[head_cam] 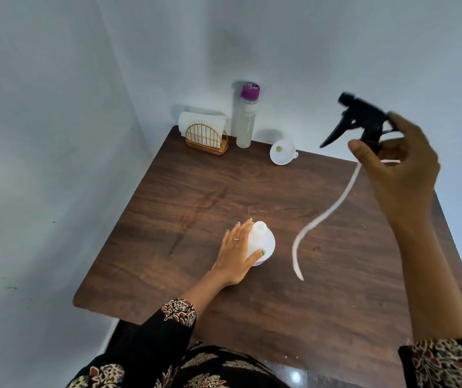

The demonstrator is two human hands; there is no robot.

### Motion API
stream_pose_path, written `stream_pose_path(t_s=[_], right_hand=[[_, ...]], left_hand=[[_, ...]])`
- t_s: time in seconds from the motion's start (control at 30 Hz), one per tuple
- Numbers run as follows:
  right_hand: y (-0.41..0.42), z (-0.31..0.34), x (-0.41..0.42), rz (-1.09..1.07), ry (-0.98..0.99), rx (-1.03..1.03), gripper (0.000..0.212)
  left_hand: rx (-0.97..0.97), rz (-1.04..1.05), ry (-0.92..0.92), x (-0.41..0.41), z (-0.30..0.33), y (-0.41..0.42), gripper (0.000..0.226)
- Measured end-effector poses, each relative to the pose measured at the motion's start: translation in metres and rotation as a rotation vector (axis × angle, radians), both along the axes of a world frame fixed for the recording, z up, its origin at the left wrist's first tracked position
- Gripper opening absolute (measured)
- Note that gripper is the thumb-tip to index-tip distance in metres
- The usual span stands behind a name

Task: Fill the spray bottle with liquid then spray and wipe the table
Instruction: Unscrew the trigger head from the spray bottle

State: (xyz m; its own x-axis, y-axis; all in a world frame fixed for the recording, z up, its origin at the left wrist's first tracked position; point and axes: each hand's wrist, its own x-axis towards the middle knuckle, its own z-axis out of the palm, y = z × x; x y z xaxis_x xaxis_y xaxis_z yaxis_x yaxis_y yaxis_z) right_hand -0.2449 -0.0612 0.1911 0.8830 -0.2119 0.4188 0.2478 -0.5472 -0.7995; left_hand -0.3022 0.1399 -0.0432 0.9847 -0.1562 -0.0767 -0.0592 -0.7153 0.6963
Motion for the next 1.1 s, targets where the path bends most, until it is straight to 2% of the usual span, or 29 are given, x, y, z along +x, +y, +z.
stream_pose_path(t_s=[0.2, 0.33, 0.4, 0.57, 0.83, 1.0, 1.1], right_hand=[[-0.037, -0.081, 0.024, 0.06, 0.449, -0.172, 0.047], [-0.038, -0.139, 0.029, 0.114, 0.778, -0.213, 0.044], [-0.031, -0.16, 0.027, 0.122, 0.879, -0.196, 0.046], [-0.015, -0.201, 0.025, 0.058, 0.905, -0.135, 0.058], [0.002, -0.215, 0.02, 0.03, 0.883, -0.177, 0.063], [0.002, -0.213, 0.013, 0.024, 0.877, -0.444, 0.064], [0.003, -0.211, 0.01, 0.025, 0.852, -0.518, 0.066]], left_hand=[[-0.003, 0.009, -0.006, 0.001, -0.001, -0.003, 0.071], [0.004, 0.012, -0.007, 0.001, -0.002, -0.003, 0.071], [0.005, 0.011, -0.006, 0.0, -0.002, -0.003, 0.071], [-0.017, -0.001, 0.016, 0.001, -0.005, -0.003, 0.073], [-0.026, -0.007, 0.013, 0.001, -0.006, -0.003, 0.073], [-0.017, -0.003, 0.009, -0.001, -0.006, -0.004, 0.073], [-0.015, 0.0, 0.019, -0.001, -0.006, -0.003, 0.074]])
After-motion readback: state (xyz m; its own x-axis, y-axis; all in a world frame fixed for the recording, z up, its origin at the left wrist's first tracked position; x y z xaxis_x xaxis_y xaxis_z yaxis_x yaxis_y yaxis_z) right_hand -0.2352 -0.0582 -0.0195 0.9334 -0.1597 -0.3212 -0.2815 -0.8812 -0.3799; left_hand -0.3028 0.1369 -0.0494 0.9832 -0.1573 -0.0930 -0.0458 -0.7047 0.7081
